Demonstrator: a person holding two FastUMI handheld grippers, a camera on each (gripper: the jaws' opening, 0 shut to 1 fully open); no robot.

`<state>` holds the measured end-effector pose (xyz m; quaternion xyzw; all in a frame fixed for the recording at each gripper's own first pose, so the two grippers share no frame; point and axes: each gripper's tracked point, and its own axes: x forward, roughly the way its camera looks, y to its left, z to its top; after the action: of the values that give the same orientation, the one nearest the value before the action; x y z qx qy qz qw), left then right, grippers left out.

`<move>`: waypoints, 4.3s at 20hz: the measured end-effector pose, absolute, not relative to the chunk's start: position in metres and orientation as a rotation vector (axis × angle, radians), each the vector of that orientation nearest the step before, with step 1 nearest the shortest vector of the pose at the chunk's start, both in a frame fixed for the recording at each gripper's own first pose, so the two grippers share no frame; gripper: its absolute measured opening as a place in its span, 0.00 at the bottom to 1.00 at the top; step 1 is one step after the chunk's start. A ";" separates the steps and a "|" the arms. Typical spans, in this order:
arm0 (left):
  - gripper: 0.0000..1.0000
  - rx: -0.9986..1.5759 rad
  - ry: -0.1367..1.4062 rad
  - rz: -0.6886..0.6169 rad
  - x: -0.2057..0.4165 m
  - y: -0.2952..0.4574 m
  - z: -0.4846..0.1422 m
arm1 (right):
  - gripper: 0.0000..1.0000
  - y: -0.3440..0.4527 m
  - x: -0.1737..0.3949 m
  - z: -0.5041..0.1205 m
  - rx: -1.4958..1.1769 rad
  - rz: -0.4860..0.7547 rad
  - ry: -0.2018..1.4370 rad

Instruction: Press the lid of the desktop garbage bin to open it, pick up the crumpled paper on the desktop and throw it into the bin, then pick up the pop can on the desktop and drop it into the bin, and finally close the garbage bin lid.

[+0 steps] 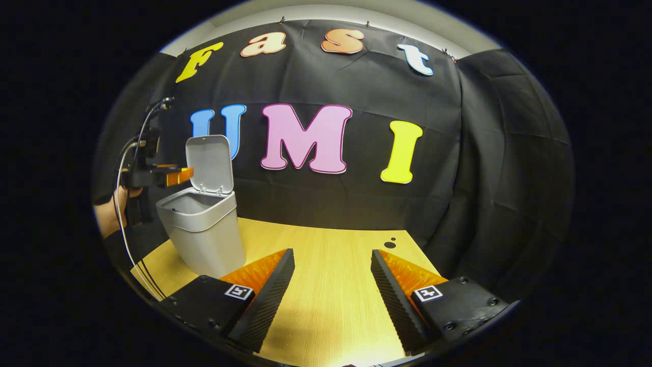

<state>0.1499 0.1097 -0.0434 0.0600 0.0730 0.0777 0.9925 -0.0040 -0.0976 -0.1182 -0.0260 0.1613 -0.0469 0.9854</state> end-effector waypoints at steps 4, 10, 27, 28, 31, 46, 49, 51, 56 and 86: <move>0.89 0.081 0.074 0.125 0.174 0.111 0.019 | 0.98 -0.089 -0.004 -0.110 -0.065 -0.072 0.312; 0.89 0.101 0.099 0.081 0.236 0.124 0.061 | 0.98 -0.077 -0.005 -0.104 -0.060 -0.040 0.299; 0.90 -0.008 0.265 0.056 0.209 0.119 0.012 | 0.98 -0.070 -0.008 -0.134 -0.065 -0.006 0.383; 0.90 0.002 0.271 0.060 0.198 0.117 0.007 | 0.98 -0.066 -0.007 -0.137 -0.062 0.004 0.387; 0.90 0.010 0.266 0.079 0.164 0.110 -0.013 | 0.98 -0.055 -0.003 -0.140 -0.065 0.032 0.393; 0.92 0.018 0.363 0.118 0.103 0.103 -0.133 | 0.98 -0.031 -0.004 -0.170 -0.069 0.105 0.459; 0.92 0.013 0.353 0.127 0.103 0.102 -0.138 | 0.98 -0.031 -0.003 -0.174 -0.066 0.103 0.467; 0.92 0.020 0.342 0.125 0.102 0.101 -0.140 | 0.98 -0.032 -0.001 -0.176 -0.064 0.102 0.473; 0.93 0.048 0.320 0.130 0.101 0.099 -0.146 | 0.98 -0.029 0.005 -0.172 -0.064 0.108 0.458; 0.91 -0.097 0.168 0.114 0.034 -0.060 -0.035 | 0.98 -0.073 0.039 -0.052 -0.023 0.132 0.115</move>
<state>0.0337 -0.0604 -0.0354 -0.0482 0.0840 0.0568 0.9937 0.0393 -0.0733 -0.0523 -0.0115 0.0576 0.0661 0.9961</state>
